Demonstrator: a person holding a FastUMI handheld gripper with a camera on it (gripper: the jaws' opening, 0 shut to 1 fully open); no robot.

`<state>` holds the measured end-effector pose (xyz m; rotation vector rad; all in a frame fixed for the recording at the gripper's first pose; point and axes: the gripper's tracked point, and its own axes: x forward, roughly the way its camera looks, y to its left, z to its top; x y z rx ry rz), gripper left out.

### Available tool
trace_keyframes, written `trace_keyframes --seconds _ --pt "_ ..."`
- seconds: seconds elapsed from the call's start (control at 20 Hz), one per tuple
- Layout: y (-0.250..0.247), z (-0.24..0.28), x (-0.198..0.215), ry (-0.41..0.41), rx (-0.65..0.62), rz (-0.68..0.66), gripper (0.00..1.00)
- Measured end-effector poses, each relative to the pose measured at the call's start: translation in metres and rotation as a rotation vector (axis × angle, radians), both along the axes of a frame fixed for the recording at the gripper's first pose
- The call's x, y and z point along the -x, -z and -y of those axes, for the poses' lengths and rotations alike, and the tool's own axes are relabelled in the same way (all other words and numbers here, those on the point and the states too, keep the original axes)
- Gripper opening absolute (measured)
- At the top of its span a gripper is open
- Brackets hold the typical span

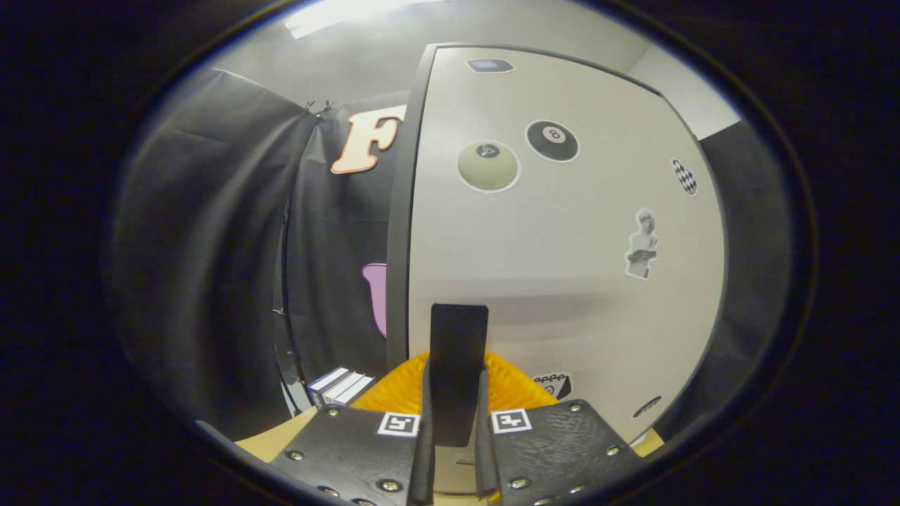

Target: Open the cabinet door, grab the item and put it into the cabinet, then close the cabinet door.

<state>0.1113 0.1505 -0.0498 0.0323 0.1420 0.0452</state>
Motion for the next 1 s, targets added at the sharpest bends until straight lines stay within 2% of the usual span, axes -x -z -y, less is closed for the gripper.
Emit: trace_keyframes --seconds 1.0 --pt "-0.014 0.019 0.072 -0.006 0.050 -0.008 0.23"
